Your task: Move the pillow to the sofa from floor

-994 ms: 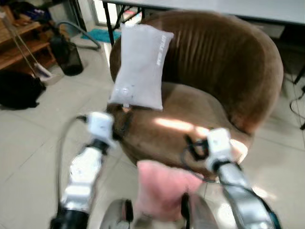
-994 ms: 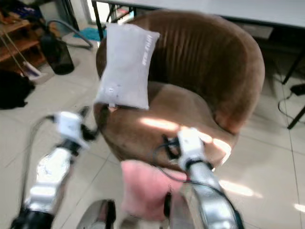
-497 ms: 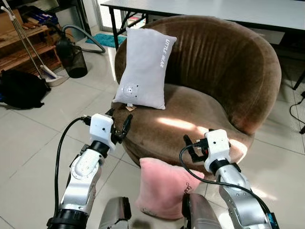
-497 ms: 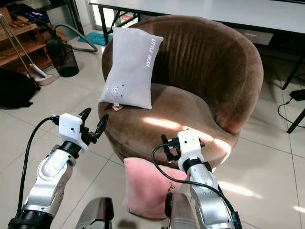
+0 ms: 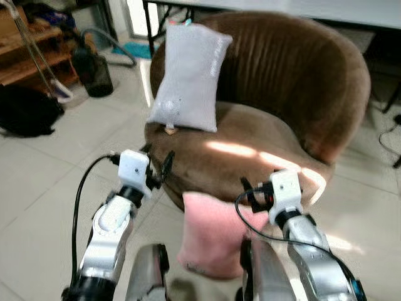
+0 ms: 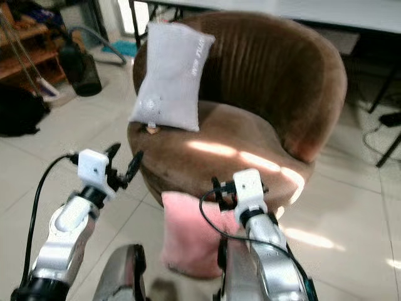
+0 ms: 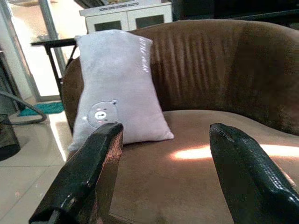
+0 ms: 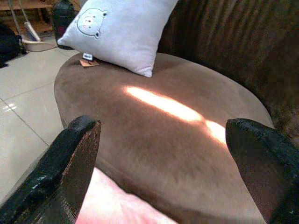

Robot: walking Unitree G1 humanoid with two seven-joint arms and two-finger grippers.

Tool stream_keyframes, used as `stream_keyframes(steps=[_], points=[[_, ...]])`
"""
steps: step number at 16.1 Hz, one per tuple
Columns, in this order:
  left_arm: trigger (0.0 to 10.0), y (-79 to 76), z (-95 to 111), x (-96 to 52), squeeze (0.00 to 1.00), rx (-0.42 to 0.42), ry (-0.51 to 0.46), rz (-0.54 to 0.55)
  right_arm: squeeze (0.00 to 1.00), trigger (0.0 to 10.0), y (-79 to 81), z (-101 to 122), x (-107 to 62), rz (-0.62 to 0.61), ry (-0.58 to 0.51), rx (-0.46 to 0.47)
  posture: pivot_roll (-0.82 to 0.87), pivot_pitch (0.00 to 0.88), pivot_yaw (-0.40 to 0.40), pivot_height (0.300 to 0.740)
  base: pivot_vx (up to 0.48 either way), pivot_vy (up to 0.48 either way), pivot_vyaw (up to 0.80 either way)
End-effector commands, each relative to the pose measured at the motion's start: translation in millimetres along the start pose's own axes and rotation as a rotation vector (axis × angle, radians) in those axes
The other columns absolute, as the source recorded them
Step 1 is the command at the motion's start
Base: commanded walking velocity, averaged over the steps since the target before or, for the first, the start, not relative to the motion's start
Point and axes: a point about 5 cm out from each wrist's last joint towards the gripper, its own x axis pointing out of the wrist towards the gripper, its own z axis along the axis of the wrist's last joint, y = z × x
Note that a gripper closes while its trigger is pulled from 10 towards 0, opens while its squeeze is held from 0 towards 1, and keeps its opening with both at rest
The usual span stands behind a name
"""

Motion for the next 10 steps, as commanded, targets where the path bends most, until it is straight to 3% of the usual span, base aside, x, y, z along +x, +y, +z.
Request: stream_keyframes(steps=[1, 5, 6, 7, 9, 10], points=[[10.0, -1.0, -2, -1.7, 0.0, -0.005, 0.012, -0.023, 0.0, 10.0, -1.4, -3, 0.3, 0.0, 0.011, 0.006, -0.04, 0.0, 0.039, 0.546, 0.0, 0.0, 0.0], [10.0, 6.5, -17, -11.0, 0.0, 0.042, 0.089, -0.046, 0.0, 10.0, -1.9, -15, 12.7, 0.016, 0.105, -0.019, -0.04, 0.0, 0.04, 0.546, 0.0, 0.0, 0.0], [10.0, 11.2, -19, -12.1, 0.0, 0.072, 0.104, -0.027, 0.64, 10.0, -2.6, -12, 18.4, 0.014, 0.091, 0.009, -0.03, 0.0, 0.039, 0.546, 0.0, 0.0, 0.0], [10.0, 12.2, -18, -12.4, 0.0, 0.071, 0.102, -0.022, 1.0, 10.0, -4.2, -12, 21.4, -0.003, 0.095, 0.029, -0.02, 0.009, 0.032, 0.546, 0.0, 0.0, 0.0], [10.0, 9.6, -14, -12.5, 0.0, 0.065, 0.089, -0.034, 1.0, 10.0, -7.9, -15, 28.1, -0.048, 0.119, 0.092, -0.01, 0.034, 0.024, 0.546, 0.0, 0.0, 0.0], [10.0, 7.2, -12, -11.6, 0.0, 0.067, 0.081, -0.046, 1.0, 10.0, -9.1, -18, 33.5, -0.075, 0.139, 0.167, -0.01, 0.058, 0.018, 0.546, 0.0, 0.0, 0.0]])
